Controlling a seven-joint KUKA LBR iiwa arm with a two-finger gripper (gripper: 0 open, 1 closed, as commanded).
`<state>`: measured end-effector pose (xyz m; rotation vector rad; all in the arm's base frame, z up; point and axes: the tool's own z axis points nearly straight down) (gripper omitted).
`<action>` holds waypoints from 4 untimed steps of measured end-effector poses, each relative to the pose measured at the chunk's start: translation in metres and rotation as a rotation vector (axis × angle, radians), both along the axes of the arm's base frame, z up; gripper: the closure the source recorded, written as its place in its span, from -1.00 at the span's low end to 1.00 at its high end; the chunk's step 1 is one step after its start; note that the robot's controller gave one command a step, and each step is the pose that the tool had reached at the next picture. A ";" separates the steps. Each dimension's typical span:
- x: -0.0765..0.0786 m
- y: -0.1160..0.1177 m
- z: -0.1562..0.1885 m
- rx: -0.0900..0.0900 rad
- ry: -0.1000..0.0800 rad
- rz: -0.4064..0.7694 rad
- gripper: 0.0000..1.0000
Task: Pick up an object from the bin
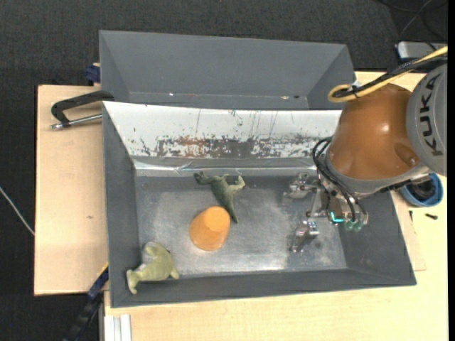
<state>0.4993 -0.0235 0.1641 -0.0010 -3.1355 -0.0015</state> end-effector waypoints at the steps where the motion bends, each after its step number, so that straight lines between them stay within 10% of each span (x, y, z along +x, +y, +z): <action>1: 0.037 0.065 -0.012 0.003 -0.013 0.224 -1.00; 2: 0.049 0.167 -0.038 0.005 -0.012 0.479 -1.00; 3: 0.035 0.131 -0.085 0.003 -0.006 0.946 -1.00; 4: 0.035 0.131 -0.084 0.003 -0.009 0.946 1.00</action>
Offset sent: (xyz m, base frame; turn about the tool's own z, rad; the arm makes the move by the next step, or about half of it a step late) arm 0.0356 0.0619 -0.0123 -0.2200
